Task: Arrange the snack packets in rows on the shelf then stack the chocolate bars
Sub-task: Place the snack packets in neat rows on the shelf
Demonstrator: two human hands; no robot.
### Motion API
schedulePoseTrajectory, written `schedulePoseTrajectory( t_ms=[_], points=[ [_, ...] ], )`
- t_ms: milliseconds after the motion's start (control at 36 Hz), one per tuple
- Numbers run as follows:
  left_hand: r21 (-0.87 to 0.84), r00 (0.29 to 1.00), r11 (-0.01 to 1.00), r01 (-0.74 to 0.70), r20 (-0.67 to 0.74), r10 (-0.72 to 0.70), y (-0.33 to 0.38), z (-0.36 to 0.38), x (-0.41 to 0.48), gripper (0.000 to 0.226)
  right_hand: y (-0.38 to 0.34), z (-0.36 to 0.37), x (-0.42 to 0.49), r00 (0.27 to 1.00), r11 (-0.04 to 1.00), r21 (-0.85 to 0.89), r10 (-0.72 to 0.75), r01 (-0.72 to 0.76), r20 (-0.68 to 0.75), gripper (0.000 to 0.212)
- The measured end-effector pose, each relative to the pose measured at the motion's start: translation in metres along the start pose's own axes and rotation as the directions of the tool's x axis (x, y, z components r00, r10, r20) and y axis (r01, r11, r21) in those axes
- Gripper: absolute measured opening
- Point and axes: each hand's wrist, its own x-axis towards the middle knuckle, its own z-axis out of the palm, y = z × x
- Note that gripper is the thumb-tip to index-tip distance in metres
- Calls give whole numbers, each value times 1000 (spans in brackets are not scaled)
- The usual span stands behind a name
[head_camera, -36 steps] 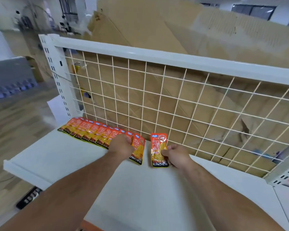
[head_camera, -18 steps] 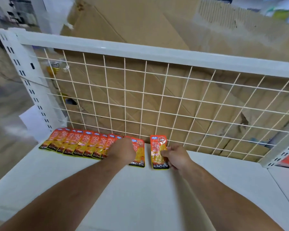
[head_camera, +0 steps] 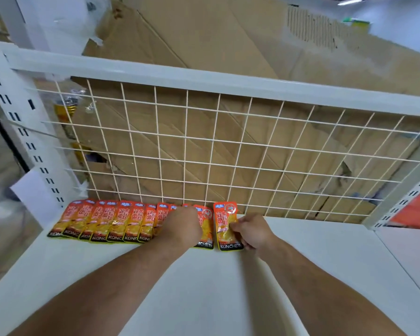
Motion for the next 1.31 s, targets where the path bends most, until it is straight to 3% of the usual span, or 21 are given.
schedulePoseTrajectory(
  t_ms=[250, 472, 583, 722, 778, 889, 1306],
  points=[
    [-29, 987, 998, -62, -153, 56, -20, -5, -1, 21, -10, 19, 2, 995, 993, -75, 83, -88, -58, 27],
    [-19, 980, 997, -75, -188, 70, -33, -13, -4, 26, -19, 35, 3, 990, 980, -149, 119, -128, -69, 37],
    [-28, 981, 996, -84, -179, 77, -38, -16, -6, 27, -25, 42, 3, 989, 958, -257, 97, -123, -111, 26],
    [-40, 986, 996, -80, -150, 73, -42, -17, -6, 28, -35, 49, 0, 985, 886, -460, -18, -63, -170, 22],
    [-43, 987, 996, -76, -148, 69, -43, -17, -7, 28, -36, 51, 0, 983, 838, -543, -49, -57, -178, 9],
    [-59, 985, 995, -82, -157, 72, -45, -17, -6, 29, -36, 55, 2, 978, 747, -662, -87, -60, -187, 27],
    [-65, 986, 995, -80, -148, 70, -43, -17, -12, 29, -40, 59, -10, 971, 593, -803, -156, -54, -181, 28]
  ],
)
